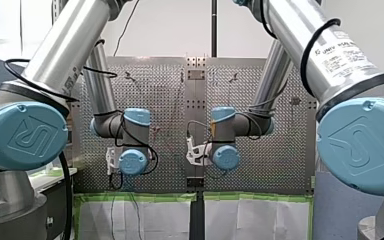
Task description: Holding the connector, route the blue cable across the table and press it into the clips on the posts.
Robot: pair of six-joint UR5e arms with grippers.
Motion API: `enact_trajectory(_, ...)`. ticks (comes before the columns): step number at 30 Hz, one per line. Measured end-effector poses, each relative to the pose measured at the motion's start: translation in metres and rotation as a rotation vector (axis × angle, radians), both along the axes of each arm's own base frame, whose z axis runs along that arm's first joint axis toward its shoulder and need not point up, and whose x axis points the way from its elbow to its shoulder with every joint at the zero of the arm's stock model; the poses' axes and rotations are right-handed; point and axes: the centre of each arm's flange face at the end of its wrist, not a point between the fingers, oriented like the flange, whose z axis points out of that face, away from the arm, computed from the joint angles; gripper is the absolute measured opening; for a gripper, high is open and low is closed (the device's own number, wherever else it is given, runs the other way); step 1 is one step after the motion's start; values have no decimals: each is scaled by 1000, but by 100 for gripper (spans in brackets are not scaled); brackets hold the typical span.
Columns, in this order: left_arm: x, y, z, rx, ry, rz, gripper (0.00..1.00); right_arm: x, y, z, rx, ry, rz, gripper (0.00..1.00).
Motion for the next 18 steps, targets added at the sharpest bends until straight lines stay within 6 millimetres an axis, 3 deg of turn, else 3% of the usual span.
enact_trajectory(8,-5,4,-19,29,47,3,0,-10,9,-35,81,94,-1,0)
enact_trajectory(18,-6,4,-21,33,52,3,0,-12,12,-41,98,113,-1,0)
